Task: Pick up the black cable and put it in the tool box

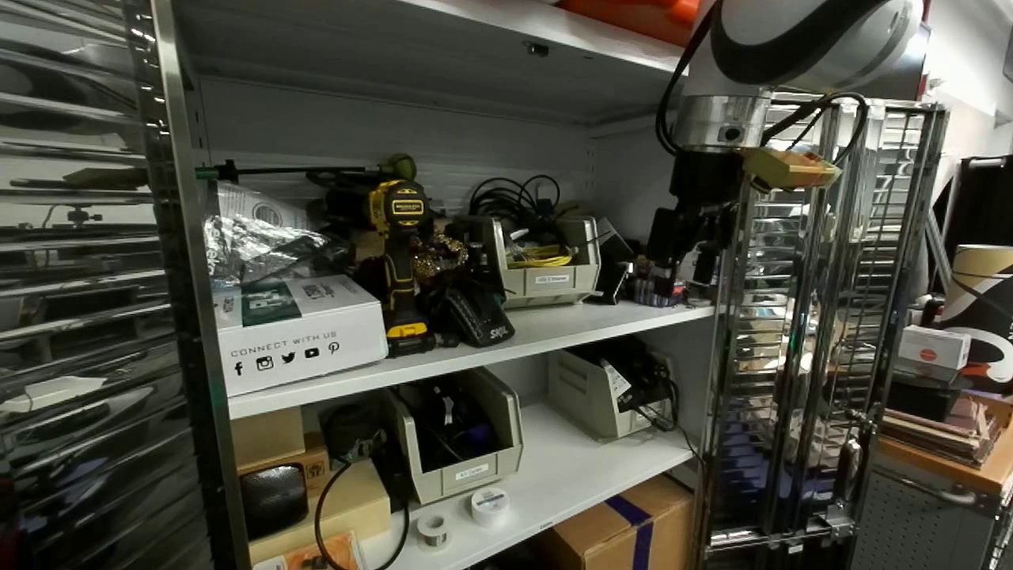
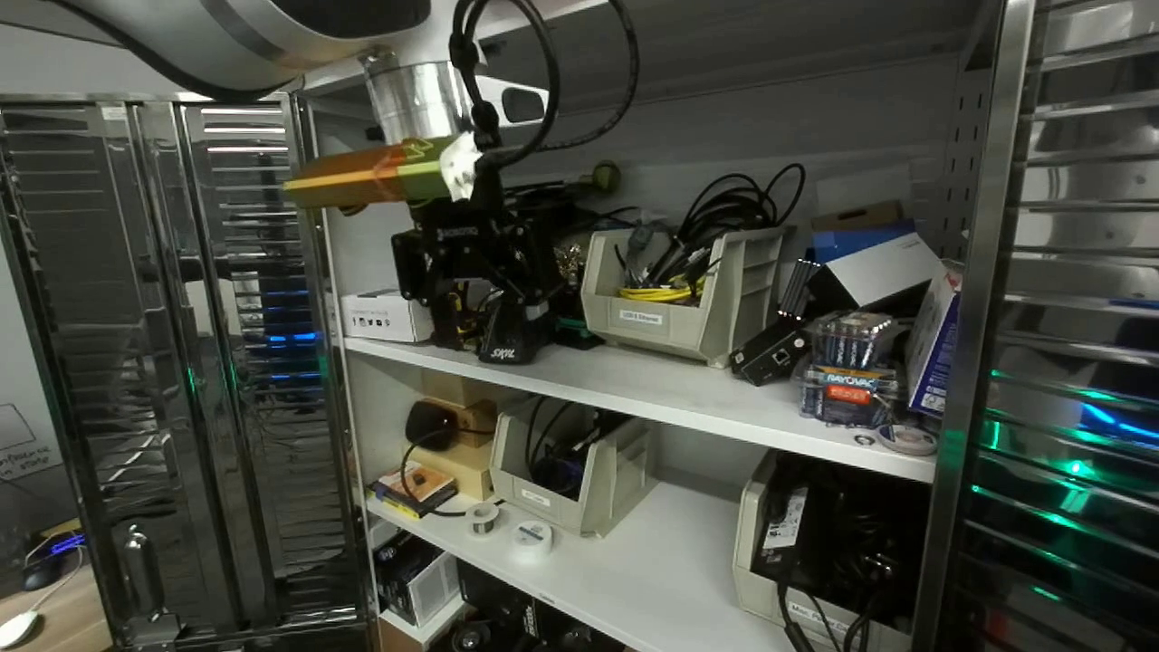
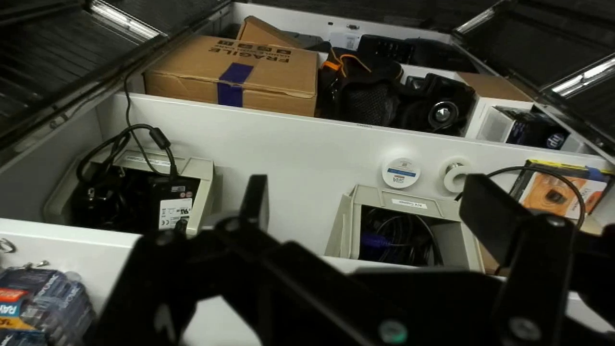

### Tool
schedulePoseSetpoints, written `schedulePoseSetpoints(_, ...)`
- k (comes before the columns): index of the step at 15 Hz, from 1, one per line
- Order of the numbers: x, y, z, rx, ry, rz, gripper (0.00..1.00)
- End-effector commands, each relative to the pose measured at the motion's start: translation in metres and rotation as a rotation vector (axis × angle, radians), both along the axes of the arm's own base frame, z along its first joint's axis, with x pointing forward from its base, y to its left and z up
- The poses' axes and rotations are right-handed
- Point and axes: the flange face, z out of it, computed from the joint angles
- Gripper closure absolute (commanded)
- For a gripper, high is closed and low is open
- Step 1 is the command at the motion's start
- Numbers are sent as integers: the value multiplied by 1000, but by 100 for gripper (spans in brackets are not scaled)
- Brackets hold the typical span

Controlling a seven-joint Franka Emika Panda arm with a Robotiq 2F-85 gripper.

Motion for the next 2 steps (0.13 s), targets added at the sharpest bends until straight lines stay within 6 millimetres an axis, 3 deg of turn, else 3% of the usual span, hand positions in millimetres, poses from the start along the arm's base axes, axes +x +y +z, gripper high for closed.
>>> schedulePoseSetpoints(1,1,-1,-2,-1,4,-3,0)
schedulePoseSetpoints(2,2,-2,-3,-2,7,-6,0)
